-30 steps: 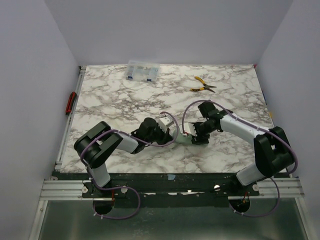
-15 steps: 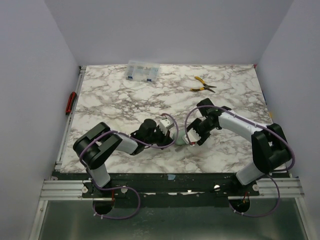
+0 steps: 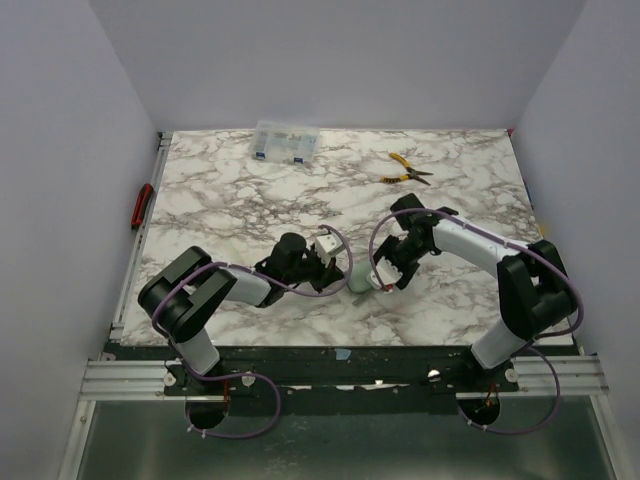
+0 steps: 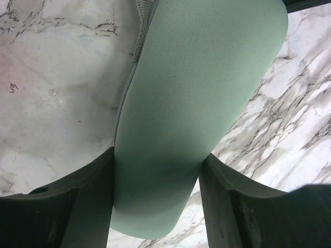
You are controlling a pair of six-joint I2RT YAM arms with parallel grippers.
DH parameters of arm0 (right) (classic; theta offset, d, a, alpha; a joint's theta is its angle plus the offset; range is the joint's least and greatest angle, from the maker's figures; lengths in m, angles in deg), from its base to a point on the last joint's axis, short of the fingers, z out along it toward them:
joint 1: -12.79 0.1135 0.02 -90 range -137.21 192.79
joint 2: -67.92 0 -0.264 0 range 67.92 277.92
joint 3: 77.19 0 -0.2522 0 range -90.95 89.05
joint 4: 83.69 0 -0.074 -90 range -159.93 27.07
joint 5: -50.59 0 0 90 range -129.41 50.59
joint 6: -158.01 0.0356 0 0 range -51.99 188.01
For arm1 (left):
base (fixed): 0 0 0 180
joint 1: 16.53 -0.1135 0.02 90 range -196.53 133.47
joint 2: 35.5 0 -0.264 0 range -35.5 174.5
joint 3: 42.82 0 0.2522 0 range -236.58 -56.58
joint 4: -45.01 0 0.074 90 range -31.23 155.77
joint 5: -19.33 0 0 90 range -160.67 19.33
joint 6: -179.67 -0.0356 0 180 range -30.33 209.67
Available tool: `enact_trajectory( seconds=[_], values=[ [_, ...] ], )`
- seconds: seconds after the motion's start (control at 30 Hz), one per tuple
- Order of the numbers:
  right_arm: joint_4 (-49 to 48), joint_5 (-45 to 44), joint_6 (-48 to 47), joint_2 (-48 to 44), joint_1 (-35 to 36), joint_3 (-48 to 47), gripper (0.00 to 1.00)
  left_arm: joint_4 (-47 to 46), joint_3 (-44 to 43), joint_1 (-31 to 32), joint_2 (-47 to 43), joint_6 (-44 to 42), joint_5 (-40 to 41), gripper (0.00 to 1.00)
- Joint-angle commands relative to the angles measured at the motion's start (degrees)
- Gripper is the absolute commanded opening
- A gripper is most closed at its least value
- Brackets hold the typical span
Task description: Open the umbrella
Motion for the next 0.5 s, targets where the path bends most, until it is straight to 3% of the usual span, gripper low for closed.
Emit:
enact_trajectory(
  seconds=[0.0,0.13,0.33,0.47],
  values=[
    [9.77,-0.07,-3.6,4.03,1.71,4.71,0.29,-4.62,-1.53,-1.32,-0.04,-6.62,2.95,0.0],
    [8.43,5.0,10.74,6.68,1.65,-4.33,0.65,-4.55,-0.13,-0.39,-0.35,-6.01,2.04,0.0],
    [4.98,12.31,33.42,2.75,-0.58,-10.13,0.84,-5.74,2.11,1.03,-0.42,-3.14,3.03,0.0],
    [-1.21,11.65,51.76,-3.01,-1.42,-9.21,0.88,-6.46,2.33,1.82,-0.33,-2.03,3.79,0.0]
  ],
)
